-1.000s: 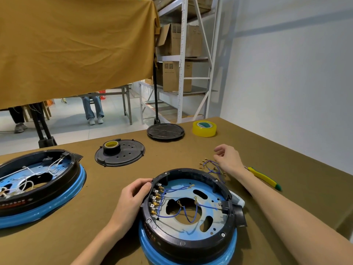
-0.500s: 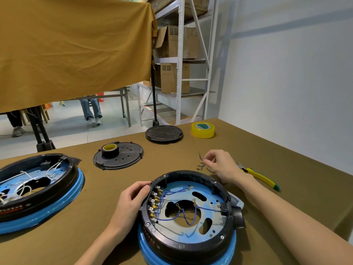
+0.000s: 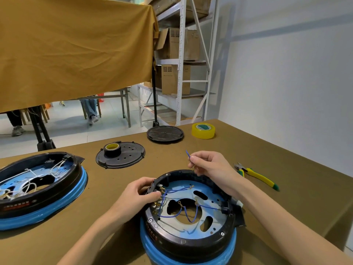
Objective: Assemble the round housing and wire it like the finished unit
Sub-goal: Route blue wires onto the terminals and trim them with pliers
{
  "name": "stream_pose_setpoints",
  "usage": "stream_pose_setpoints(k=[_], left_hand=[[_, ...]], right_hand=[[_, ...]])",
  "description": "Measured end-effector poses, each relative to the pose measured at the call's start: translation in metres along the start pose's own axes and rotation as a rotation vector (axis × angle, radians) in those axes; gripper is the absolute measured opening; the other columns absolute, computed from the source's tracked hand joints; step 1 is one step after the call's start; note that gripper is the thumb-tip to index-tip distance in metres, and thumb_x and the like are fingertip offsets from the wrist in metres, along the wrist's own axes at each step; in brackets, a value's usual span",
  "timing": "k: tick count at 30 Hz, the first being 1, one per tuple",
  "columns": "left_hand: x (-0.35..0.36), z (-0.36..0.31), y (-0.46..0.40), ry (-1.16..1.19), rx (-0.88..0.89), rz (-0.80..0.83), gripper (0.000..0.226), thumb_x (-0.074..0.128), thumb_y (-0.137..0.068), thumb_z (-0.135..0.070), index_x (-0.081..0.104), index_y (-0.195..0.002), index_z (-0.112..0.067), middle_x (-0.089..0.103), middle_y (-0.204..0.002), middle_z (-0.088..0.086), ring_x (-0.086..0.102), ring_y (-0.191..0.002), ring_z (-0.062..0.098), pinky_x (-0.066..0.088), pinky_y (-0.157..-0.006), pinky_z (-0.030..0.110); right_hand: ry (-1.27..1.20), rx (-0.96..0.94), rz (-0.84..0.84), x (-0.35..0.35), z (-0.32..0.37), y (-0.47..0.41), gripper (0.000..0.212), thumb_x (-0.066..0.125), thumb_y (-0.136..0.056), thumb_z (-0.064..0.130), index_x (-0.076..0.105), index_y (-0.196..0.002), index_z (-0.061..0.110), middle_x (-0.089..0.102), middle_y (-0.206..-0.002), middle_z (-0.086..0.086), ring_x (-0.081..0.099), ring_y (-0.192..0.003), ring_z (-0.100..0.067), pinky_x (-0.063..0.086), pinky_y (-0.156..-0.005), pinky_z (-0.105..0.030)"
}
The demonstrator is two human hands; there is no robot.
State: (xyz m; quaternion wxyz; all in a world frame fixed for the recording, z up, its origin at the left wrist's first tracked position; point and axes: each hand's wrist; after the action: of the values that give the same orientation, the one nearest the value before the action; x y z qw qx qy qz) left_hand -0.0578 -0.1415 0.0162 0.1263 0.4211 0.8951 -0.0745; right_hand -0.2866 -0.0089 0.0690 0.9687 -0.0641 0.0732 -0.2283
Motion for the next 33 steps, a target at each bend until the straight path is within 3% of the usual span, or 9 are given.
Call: stream_pose_setpoints(k=[4,7,10,13,18,25,28,33], left_hand=[[-0.015,-0.003,0.003,-0.053,-0.035,0.060,0.032,0.075,-0.092,-0.027,0.066,-0.122,-0.034,0.074,-0.113,-0.012,0.071,-0.103,0.005,0.056,-0.088,0.025],[-0.021,-0.010,0.007,-0.157,-0.051,0.140,0.035,0.074,-0.092,-0.032,0.062,-0.124,-0.039,0.072,-0.114,-0.018,0.067,-0.108,-0.002,0.053,-0.095,0.025],[-0.016,-0.024,0.009,-0.381,0.120,-0.038,0.040,0.071,-0.092,-0.042,0.059,-0.131,-0.040,0.060,-0.126,-0.029,0.055,-0.119,-0.009,0.042,-0.104,0.024],[-0.004,-0.044,0.013,-0.242,0.295,-0.168,0.020,0.067,-0.096,-0.040,0.070,-0.115,-0.036,0.073,-0.108,-0.021,0.066,-0.104,-0.004,0.050,-0.090,0.017],[0.014,-0.053,0.019,-0.031,0.331,-0.146,0.011,0.069,-0.097,-0.026,0.079,-0.094,-0.025,0.079,-0.086,-0.006,0.075,-0.085,0.007,0.054,-0.077,0.015],[0.013,-0.053,0.020,0.034,0.318,-0.186,0.004,0.080,-0.088,-0.024,0.081,-0.092,-0.024,0.080,-0.086,-0.004,0.076,-0.084,0.011,0.058,-0.077,0.020],[0.009,-0.055,0.019,0.030,0.305,-0.243,0.007,0.080,-0.087,-0.016,0.081,-0.092,-0.022,0.079,-0.083,-0.004,0.074,-0.078,0.007,0.054,-0.068,0.015],[-0.003,-0.058,0.020,0.029,0.287,-0.169,0.014,0.078,-0.089,-0.015,0.083,-0.093,-0.028,0.080,-0.087,-0.005,0.075,-0.083,0.009,0.055,-0.071,0.014]], right_hand=[[-0.150,0.083,0.021,0.003,0.002,0.006,0.014,0.067,-0.098,0.017,0.077,-0.097,0.007,0.072,-0.087,-0.007,0.058,-0.069,-0.013,0.051,-0.066,-0.025],[-0.226,0.130,0.067,0.010,0.006,0.011,0.015,0.071,-0.094,0.020,0.080,-0.098,0.008,0.062,-0.078,-0.002,0.052,-0.065,-0.011,0.048,-0.066,-0.027],[-0.360,0.159,0.168,0.025,0.012,0.017,0.014,0.065,-0.099,0.019,0.073,-0.100,0.008,0.051,-0.071,-0.001,0.043,-0.060,-0.013,0.043,-0.064,-0.028],[-0.413,0.150,0.208,0.040,0.014,0.020,0.011,0.061,-0.101,0.018,0.068,-0.099,0.010,0.055,-0.074,-0.001,0.046,-0.060,-0.013,0.043,-0.063,-0.027],[-0.413,0.137,0.198,0.056,0.011,0.024,0.010,0.058,-0.103,0.016,0.065,-0.099,0.010,0.063,-0.077,-0.004,0.055,-0.064,-0.016,0.046,-0.063,-0.027],[-0.356,0.061,0.155,0.060,0.011,0.027,0.010,0.052,-0.104,0.006,0.062,-0.102,0.005,0.065,-0.080,-0.011,0.060,-0.069,-0.020,0.051,-0.064,-0.029],[-0.380,0.075,0.163,0.060,0.014,0.029,0.022,0.040,-0.101,0.000,0.062,-0.097,0.004,0.066,-0.084,-0.016,0.061,-0.072,-0.024,0.051,-0.065,-0.032],[-0.402,0.131,0.219,0.056,0.015,0.030,0.048,0.040,-0.105,0.040,0.066,-0.085,0.005,0.066,-0.082,-0.019,0.059,-0.070,-0.027,0.049,-0.065,-0.036]])
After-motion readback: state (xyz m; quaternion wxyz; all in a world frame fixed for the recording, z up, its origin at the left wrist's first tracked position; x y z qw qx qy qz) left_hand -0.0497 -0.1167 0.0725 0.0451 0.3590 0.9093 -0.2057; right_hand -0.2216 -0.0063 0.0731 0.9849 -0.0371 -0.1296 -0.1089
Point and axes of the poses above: each hand's wrist, its own y-axis away from the middle knuckle, its own x-axis out of the palm, z = x × y
